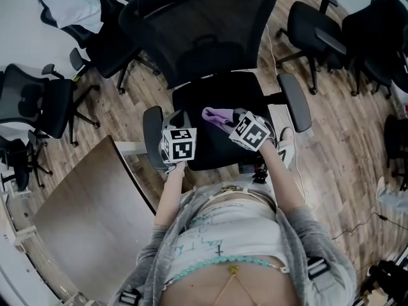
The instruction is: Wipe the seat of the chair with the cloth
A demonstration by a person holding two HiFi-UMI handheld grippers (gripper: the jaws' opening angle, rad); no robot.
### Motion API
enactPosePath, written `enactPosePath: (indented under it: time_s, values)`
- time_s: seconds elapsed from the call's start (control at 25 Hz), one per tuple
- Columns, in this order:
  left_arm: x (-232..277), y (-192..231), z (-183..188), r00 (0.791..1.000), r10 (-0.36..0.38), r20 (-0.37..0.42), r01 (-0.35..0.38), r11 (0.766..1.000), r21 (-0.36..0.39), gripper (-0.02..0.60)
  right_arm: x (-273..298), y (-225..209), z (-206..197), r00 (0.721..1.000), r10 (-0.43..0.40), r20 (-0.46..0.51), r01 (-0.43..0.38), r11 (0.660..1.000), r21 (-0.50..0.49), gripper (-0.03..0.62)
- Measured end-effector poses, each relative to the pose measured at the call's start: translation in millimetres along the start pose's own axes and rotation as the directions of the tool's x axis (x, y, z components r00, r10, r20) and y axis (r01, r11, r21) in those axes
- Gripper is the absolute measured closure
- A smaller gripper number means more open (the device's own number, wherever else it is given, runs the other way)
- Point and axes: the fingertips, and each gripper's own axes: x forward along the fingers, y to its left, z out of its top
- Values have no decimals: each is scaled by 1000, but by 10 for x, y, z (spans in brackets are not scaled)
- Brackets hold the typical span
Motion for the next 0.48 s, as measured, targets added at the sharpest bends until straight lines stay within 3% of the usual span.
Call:
enactPosePath:
  time_s: [0.16,0.36,0.48]
  values:
    - [-130,-97,67,999,-25,44,26,999,-31,574,-97,89,180,999,-8,46,8,1000,1,546]
    - [-340,-124,119,998,-12,65,11,1000,17,574,-249,124,459,992,-62,113,71,994,-79,546]
    - [-441,-164,166,996,-18,87,18,1000,2,574,-367,72,655,980,-89,179,109,989,-100,546]
